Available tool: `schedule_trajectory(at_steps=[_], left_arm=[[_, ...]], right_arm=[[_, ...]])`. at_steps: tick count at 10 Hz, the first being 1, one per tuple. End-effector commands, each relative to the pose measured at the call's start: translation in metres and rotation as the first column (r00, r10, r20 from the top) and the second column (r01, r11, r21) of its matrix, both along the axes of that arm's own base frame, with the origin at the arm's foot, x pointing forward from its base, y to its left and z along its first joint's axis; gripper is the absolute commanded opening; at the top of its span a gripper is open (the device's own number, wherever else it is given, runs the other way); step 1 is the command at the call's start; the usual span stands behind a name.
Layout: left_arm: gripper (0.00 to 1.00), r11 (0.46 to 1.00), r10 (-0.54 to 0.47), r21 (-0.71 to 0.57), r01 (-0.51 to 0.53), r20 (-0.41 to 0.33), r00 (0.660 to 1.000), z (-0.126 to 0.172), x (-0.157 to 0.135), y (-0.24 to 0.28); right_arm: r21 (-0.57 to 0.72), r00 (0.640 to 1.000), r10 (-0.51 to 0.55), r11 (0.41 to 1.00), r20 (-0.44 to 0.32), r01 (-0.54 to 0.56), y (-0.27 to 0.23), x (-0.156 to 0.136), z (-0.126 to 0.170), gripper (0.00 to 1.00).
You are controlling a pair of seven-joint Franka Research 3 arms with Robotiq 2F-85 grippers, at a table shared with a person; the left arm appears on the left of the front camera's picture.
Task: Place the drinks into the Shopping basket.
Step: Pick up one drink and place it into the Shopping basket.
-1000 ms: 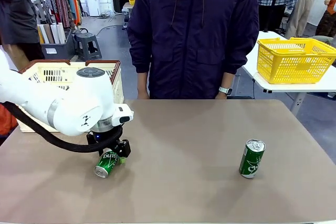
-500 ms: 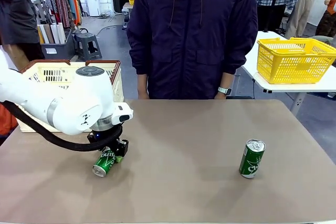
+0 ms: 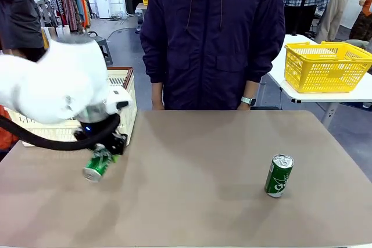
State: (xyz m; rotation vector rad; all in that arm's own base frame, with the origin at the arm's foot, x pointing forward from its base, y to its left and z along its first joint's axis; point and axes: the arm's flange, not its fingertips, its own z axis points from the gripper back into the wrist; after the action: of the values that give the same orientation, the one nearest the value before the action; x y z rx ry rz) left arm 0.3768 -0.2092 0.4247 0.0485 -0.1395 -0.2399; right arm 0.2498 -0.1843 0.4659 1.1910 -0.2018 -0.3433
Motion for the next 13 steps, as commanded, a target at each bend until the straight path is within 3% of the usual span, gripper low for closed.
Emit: schedule_trajectory(at_steps=[1,4,5,9,10,11,12,13], left_arm=[[0.0,0.982,0.188,0.013,-0.189,0.054,0.981,0.059,-0.035,0.023],[0.0,0.949,0.316,-0.057,-0.311,0.113,0.942,0.077,-0.041,0.051],[0.0,0.973,0.229,-0.006,-0.229,0.072,0.971,0.085,-0.046,0.04],[0.0,0.968,0.252,0.0,-0.252,0.073,0.965,0.082,-0.047,0.042],[0.0,0.948,0.315,0.017,-0.319,0.112,0.942,0.104,-0.035,0.055],[0.0,0.918,0.392,0.02,-0.395,0.092,0.915,0.134,-0.002,0.071],[0.0,0.921,0.39,-0.031,-0.389,0.054,0.919,0.164,0.042,0.085],[0.0,0.896,0.437,-0.105,-0.432,0.026,0.899,0.185,0.089,0.095]], right_arm=[[0.012,1.0,0.0,1.0,0.005,0.0,-0.001,0.0,0.004,1.0],[0.012,1.0,0.0,1.0,0.005,0.0,-0.001,0.0,0.004,1.0],[0.012,1.0,0.0,1.0,0.005,0.0,-0.001,0.0,0.004,1.0],[0.012,1.0,0.0,1.0,0.005,0.0,-0.001,0.0,0.004,1.0],[0.012,1.0,0.0,1.0,0.005,0.0,-0.001,0.0,0.004,1.0],[0.012,1.0,0.0,1.0,0.005,0.0,-0.001,0.0,0.004,1.0],[0.012,1.0,0.0,1.0,0.005,0.0,-0.001,0.0,0.004,1.0],[0.012,1.0,0.0,1.0,0.005,0.0,-0.001,0.0,0.004,1.0]])
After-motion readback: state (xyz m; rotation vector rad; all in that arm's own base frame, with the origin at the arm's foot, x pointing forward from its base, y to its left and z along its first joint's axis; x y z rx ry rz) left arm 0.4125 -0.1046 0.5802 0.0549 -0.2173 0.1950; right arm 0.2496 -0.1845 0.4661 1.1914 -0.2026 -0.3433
